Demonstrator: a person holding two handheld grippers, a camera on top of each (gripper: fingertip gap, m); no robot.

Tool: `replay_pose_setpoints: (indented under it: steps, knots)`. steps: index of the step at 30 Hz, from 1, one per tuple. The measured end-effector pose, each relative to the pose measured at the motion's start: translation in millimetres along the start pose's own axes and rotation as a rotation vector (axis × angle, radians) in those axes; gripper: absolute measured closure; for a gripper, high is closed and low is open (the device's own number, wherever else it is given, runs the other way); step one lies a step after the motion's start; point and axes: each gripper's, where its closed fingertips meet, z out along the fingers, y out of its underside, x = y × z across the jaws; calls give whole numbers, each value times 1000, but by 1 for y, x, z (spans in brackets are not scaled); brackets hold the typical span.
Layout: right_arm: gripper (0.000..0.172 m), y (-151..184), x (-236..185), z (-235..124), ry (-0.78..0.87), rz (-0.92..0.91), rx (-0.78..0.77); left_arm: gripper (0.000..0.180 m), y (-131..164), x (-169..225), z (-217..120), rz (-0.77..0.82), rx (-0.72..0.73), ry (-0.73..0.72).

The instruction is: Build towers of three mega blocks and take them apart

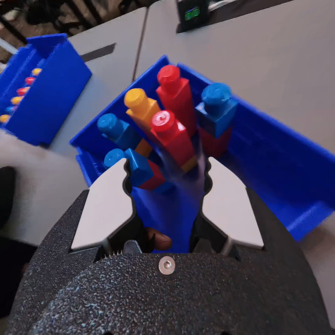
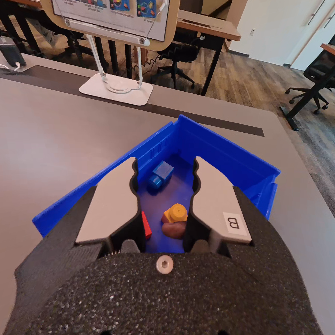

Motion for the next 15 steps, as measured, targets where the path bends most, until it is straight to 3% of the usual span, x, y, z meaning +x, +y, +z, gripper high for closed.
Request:
replay_pose_setpoints:
  steps: [2,7,11,13,15]
  knots:
    - [114,-1,-2,-1,-1,-23,-4,102,2,-18,2,7,2,-100]
    - [117,1,-8,0,-8,-62,-22,105,-9,-43,-11,-78,122,-191]
    - [118,3,-13,2,-30,-81,-37,114,14,-64,-11,-76,20,-261]
    - [119,2,-15,2,-33,-86,-35,118,18,-60,-11,-116,6,-203]
    - [119,2,-17,2,-39,-94,-33,110,27,-59,-9,-128,-50,-171]
